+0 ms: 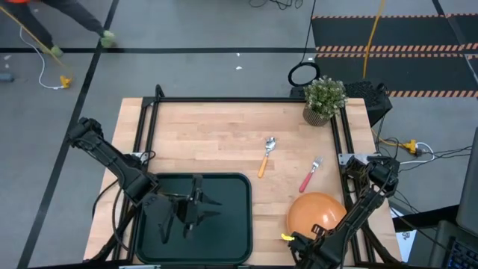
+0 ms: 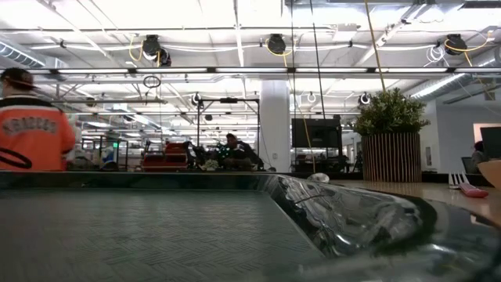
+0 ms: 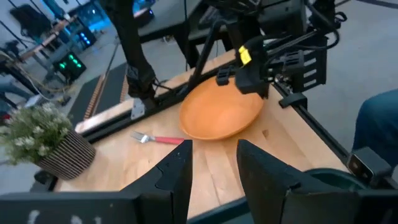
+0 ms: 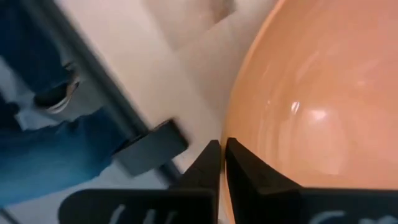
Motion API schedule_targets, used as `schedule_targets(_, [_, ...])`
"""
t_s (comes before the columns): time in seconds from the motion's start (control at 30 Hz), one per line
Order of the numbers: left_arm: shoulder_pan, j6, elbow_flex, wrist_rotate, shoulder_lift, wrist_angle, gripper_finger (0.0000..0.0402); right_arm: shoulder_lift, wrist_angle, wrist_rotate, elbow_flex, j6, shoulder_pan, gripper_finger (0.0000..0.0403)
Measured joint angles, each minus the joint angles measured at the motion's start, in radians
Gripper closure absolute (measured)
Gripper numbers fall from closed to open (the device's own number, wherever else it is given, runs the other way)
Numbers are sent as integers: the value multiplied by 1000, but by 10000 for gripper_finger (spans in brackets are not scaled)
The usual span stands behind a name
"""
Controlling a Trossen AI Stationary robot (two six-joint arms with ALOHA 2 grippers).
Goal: Pick and place plate/cup/fork/spoon on tray
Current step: Put the orange plate on the black tray to the right of the orange cup
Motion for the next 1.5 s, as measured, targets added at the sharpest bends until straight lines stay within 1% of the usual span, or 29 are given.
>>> schedule_targets(0.23, [18, 34, 9, -1, -27, -17, 273, 0, -31, 2, 142, -140, 0, 402])
schedule_targets(0.4, [28, 49, 9, -2, -56, -61, 273, -1, -174, 6, 255, -230, -6, 403])
schedule_targets(0.5, [31, 51, 9, -2, -79, -94, 273, -1, -265, 28, 310, -302, -16, 403])
schedule_targets(0.6, [40, 43, 9, -2, -98, -115, 273, -1, -311, 50, 349, -386, -33, 403])
schedule_targets(0.8, [61, 32, 9, -2, -110, -141, 273, -1, -321, 90, 384, -562, -72, 403])
schedule_targets(1.07, [92, 8, 9, -2, -110, -179, 273, -1, -336, 114, 391, -699, -103, 403])
schedule_targets(1.33, [92, 10, 9, -3, -110, -186, 273, -1, -348, 236, 469, -839, -116, 403])
schedule_targets(1.5, [92, 9, 9, -30, -117, -186, 273, -2, -339, 269, 481, -962, -138, 403])
